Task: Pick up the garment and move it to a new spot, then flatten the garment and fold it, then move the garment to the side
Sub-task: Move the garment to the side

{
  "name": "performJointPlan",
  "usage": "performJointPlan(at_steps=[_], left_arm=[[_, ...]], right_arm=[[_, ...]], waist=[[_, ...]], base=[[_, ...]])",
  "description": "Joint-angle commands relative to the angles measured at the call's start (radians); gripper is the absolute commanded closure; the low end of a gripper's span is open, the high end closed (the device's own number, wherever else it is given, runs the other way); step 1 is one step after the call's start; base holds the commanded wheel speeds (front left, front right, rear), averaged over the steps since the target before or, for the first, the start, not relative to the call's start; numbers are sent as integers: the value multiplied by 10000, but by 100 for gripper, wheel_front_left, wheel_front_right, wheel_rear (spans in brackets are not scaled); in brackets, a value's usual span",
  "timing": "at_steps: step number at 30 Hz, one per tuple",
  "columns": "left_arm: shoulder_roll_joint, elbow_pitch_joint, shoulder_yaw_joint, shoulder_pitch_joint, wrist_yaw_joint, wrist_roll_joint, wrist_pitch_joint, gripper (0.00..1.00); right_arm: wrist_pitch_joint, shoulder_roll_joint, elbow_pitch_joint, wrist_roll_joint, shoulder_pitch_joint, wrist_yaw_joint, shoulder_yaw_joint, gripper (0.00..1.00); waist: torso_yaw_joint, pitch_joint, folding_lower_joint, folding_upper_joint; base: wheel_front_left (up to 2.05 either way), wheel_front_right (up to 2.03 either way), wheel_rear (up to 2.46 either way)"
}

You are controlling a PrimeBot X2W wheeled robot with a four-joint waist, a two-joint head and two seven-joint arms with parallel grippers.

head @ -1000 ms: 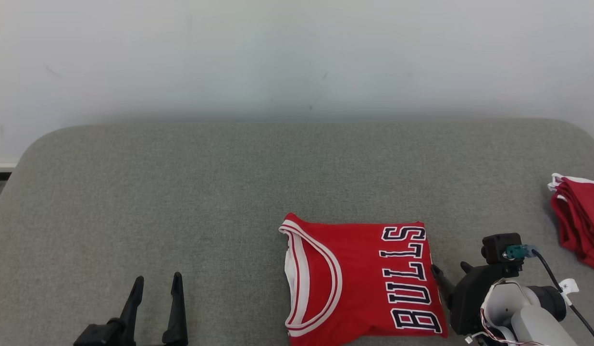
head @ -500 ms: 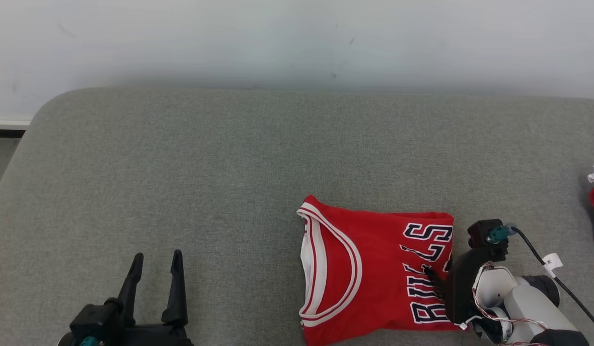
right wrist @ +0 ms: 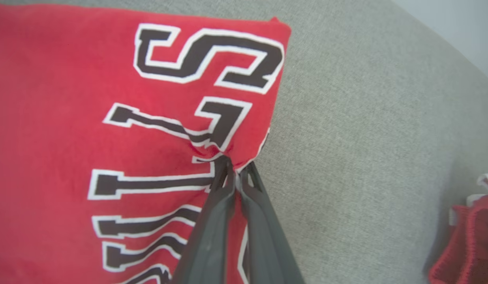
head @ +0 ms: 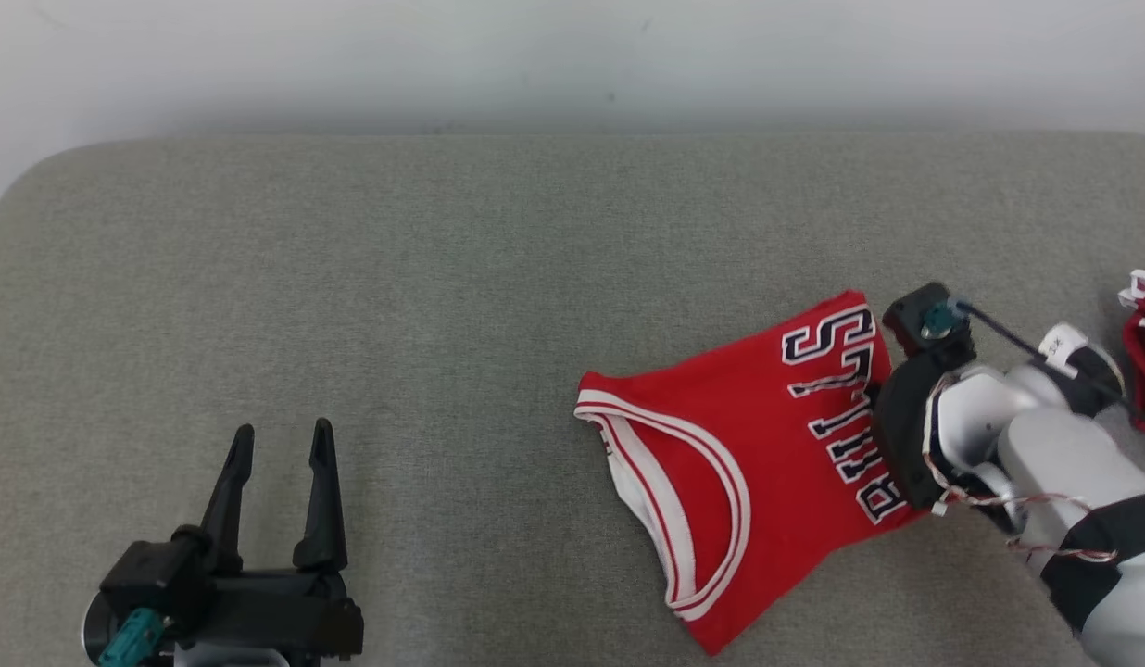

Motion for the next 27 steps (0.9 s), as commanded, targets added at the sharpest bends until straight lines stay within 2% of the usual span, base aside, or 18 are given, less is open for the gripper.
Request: performJointPlan(at_steps=[1,7,13,20,27], left_arm=[[0,-124,46,-220,-23,36,-15,0],[-1,-386,138,-481,-50,206,-7,0],[-1,-538,269,-709,-86,313,-9,0],[5,-816,735,-1087,-277,638,-7,0],[6,-1042,914,-1340,-494,968,-7,0]], right_arm=[[136,-282,-172,157,-350,-37,159,100],[825,-1296,-969,596,-1578,-37,693,100],[1217,-2104,-1634,847,-2338,-37,620,100],[1559,-2513,-2037,678,-3114,-37,662,100],[1381,-3022,-1858,211,-3596,-37,425,100]], waist=[[-357,321,-3,-3],[-1122,726,-3,-3],[-2046,1072,-3,-3],[-3004,1662,-3,-3],[-3390,2118,-3,-3]], base=[[0,0,0],[0,0,0],[0,0,0],[0,0,0],[0,0,0]])
